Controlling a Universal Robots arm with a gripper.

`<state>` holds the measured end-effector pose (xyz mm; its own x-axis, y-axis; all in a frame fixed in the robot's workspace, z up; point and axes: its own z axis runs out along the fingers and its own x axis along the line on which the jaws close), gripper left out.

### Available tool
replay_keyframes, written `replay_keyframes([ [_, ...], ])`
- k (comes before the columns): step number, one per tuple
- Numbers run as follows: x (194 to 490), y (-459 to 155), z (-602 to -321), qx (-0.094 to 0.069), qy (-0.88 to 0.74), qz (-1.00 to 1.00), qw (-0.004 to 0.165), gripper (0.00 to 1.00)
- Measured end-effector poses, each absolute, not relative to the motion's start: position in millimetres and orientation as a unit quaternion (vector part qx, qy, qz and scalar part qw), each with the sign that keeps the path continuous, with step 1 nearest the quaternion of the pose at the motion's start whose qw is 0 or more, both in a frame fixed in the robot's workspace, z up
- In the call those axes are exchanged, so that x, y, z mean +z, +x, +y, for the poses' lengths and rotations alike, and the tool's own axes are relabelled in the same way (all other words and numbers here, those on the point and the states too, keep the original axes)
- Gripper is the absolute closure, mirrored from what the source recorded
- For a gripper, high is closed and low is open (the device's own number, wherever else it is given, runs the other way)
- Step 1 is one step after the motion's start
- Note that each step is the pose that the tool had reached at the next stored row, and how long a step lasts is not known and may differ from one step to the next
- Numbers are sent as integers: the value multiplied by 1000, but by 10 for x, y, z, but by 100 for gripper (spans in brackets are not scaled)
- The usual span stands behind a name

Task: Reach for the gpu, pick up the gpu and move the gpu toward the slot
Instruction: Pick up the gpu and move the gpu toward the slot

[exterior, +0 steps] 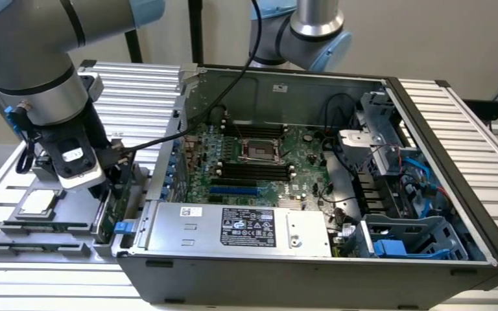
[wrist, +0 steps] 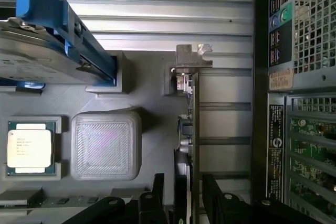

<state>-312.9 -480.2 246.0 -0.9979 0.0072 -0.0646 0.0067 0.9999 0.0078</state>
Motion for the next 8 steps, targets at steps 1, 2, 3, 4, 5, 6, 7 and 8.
replay_keyframes([
  [1, 2453, -3132, -4795, 3, 4, 999, 32, 58],
  [2, 2446, -3133, -4791, 2, 4, 999, 33, 58],
  [3, 2438, -3132, -4789, 1, 3, 999, 33, 58],
  [4, 2429, -3132, -4788, 1, 3, 999, 33, 58],
  [5, 2422, -3132, -4787, 1, 3, 999, 34, 58],
  [6, 2417, -3132, -4786, 1, 3, 999, 34, 58],
  [7, 2415, -3133, -4784, 1, 3, 999, 34, 58],
  [8, 2414, -3133, -4783, 1, 3, 999, 34, 58],
])
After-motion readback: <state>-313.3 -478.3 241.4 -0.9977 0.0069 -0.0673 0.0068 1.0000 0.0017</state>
